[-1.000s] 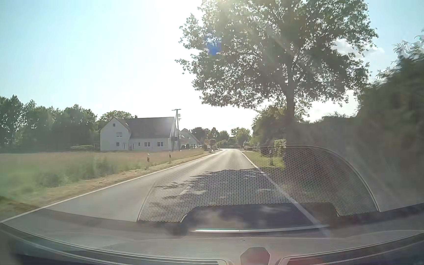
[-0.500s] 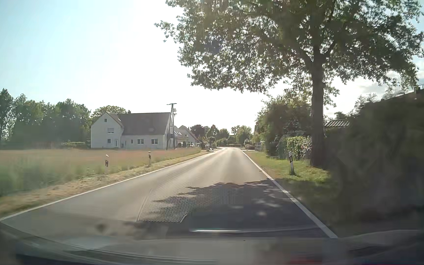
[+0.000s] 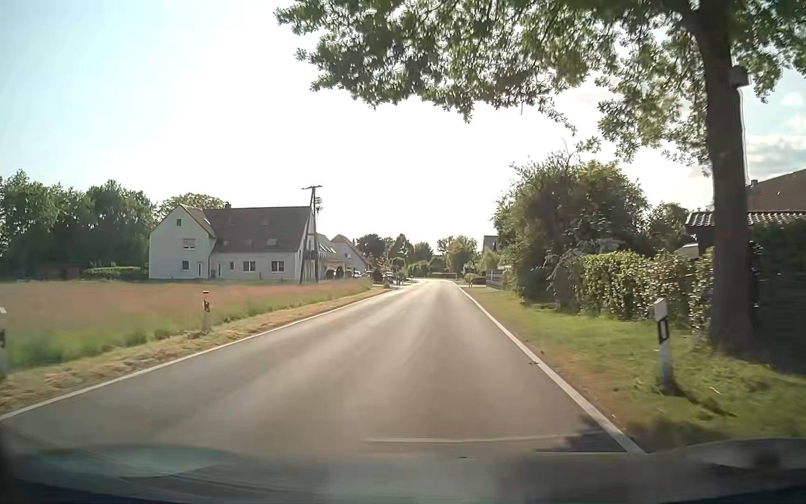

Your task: Follow the waypoints while adhering to traffic rules and regulations

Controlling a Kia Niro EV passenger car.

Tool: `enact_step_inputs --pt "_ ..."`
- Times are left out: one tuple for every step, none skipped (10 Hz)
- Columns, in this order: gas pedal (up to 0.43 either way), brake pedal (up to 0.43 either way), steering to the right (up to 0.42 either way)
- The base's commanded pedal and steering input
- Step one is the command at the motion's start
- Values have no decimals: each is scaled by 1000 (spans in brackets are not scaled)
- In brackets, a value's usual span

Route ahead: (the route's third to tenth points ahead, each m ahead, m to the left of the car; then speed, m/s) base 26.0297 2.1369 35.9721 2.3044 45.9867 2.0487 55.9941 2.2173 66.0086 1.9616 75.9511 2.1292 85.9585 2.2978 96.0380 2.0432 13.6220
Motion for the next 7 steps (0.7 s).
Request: enact_step_inputs --pt "177 6 4" --pt "177 6 4" --pt "177 6 4" --pt "177 6 4" --pt "177 6 4" --pt "177 6 4" --pt "177 6 4"
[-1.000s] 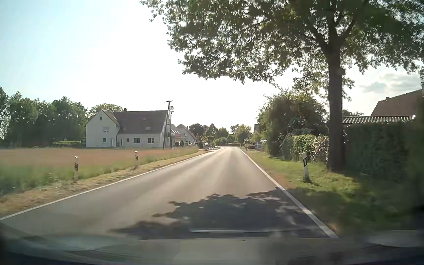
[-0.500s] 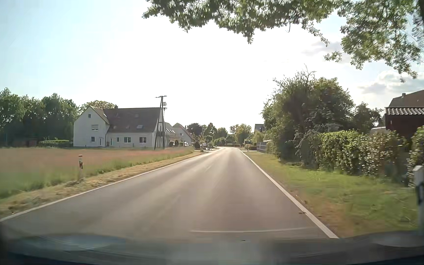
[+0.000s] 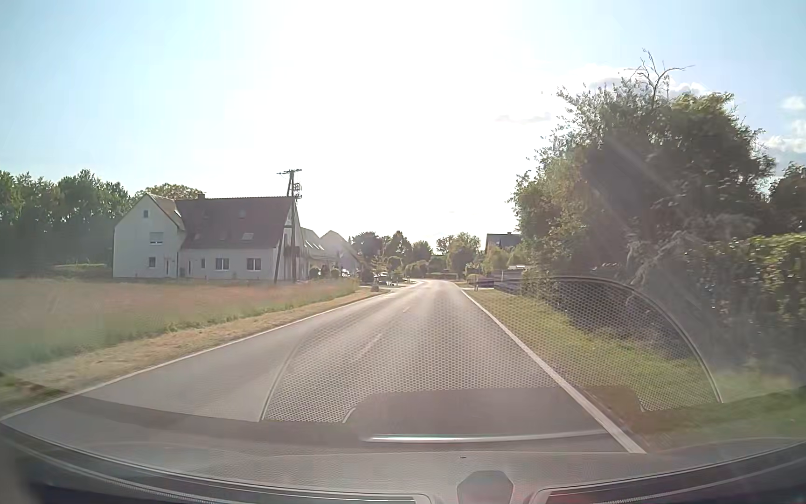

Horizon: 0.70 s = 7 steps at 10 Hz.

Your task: Follow the waypoints while adhering to traffic rules and regulations

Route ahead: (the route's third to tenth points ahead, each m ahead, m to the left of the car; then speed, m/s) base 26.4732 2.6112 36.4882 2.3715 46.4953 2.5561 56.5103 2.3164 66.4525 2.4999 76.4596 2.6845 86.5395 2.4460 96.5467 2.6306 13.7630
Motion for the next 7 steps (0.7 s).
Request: enact_step_inputs --pt "177 6 4" --pt "177 6 4" --pt "177 6 4" --pt "177 6 4" --pt "177 6 4" --pt "177 6 4" --pt "177 6 4"
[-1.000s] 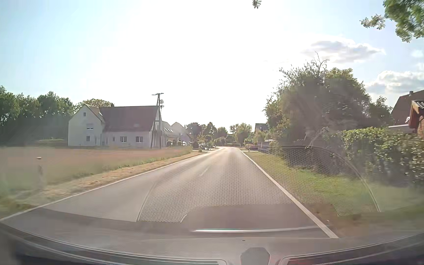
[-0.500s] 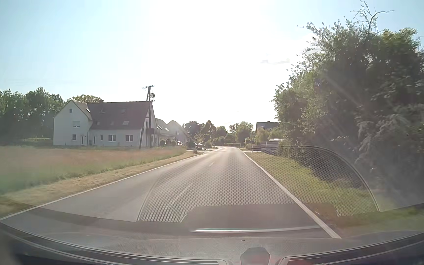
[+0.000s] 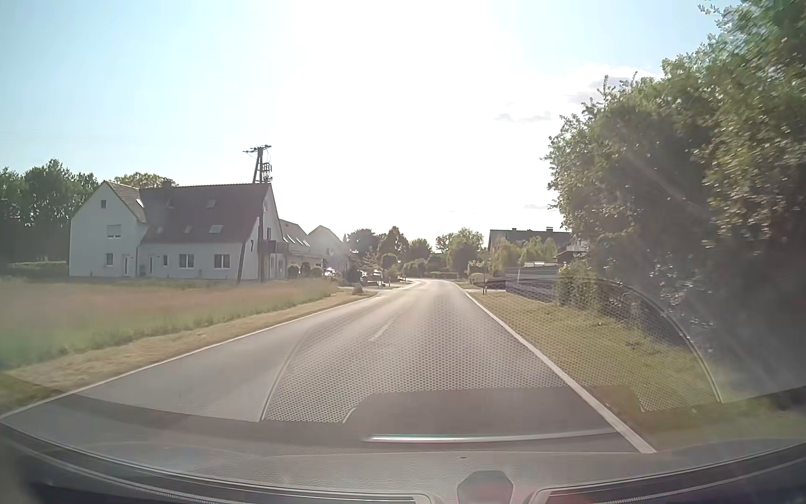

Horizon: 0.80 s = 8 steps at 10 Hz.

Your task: Follow the waypoints while adhering to traffic rules and regulations

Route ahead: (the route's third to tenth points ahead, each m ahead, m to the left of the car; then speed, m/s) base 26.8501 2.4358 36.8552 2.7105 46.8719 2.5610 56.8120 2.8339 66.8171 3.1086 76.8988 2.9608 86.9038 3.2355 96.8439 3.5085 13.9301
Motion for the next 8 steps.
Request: enact_step_inputs --pt "177 6 4" --pt "177 6 4" --pt "177 6 4" --pt "177 6 4" --pt "177 6 5" --pt "177 6 6" --pt "169 6 6" --pt "157 6 6"
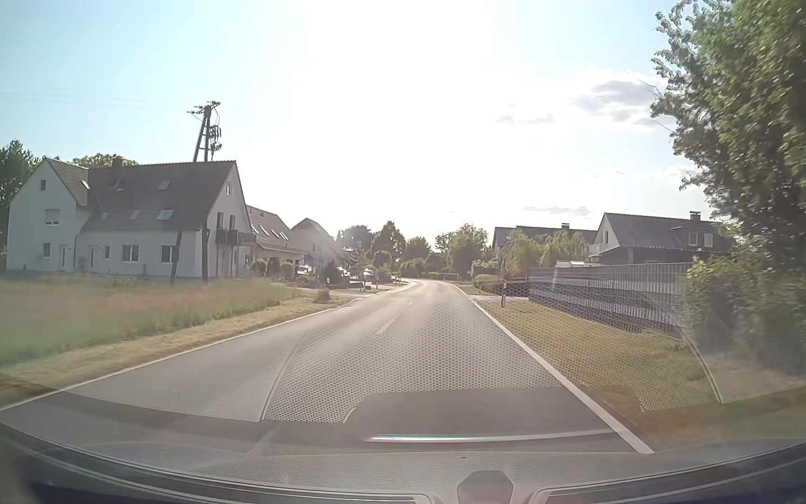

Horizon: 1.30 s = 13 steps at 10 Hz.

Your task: Follow the waypoints while adhering to traffic rules and regulations

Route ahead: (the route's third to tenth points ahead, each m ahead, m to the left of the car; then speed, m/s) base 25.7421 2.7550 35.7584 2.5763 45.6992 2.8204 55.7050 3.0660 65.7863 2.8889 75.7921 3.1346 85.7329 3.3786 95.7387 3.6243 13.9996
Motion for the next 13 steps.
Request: enact_step_inputs --pt "110 6 6" --pt "79 6 5" --pt "67 6 5" --pt "67 6 5" --pt "67 6 5" --pt "67 6 5" --pt "67 6 4" --pt "67 6 5" --pt "67 6 5" --pt "67 6 5" --pt "67 6 5" --pt "67 6 5" --pt "67 6 5"
